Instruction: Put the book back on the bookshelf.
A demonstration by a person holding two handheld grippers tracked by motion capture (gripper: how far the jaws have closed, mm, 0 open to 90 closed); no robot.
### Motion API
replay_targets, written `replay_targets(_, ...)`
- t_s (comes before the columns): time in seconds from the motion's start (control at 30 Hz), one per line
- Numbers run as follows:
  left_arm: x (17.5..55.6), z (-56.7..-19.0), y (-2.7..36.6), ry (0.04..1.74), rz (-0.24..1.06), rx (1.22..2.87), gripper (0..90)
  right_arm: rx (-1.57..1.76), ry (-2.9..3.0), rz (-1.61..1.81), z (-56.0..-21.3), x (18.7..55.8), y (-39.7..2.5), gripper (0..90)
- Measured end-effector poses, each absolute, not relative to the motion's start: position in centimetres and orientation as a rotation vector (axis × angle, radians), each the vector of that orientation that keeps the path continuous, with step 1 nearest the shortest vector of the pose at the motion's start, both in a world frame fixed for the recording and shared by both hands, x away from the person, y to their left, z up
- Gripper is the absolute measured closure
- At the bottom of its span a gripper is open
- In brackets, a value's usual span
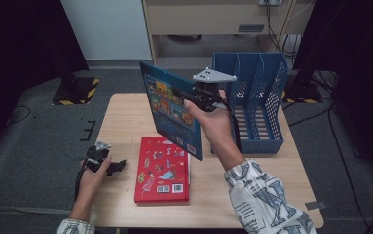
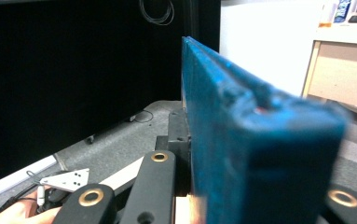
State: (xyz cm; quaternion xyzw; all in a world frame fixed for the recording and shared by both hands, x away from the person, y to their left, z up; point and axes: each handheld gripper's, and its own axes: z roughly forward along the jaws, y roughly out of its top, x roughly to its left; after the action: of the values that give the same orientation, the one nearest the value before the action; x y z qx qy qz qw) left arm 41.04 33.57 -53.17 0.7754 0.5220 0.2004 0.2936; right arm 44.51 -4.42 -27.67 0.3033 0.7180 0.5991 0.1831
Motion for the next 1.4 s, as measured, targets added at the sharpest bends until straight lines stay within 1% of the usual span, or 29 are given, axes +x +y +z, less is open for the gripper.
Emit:
replay_targets(0.2, 40.8, -53.6, 33.5, 1.375, 0.554, 2.033, 0.0, 0.873, 1.994, 1.678, -26.9, 44.3, -5.7, 82.0)
replay_targets(0.8, 40.7, -53.7, 33.4, 1.370, 0.559, 2.024, 0.0, 0.968, 1.880, 1.647, -25.1, 44.5, -10.3, 82.0)
replay_targets(1.4, 40.7, -53.7, 33.4, 1.371, 0.559, 2.024, 0.0, 1.000, 1.829, 1.624, -24.2, 44.2, -13.3, 82.0)
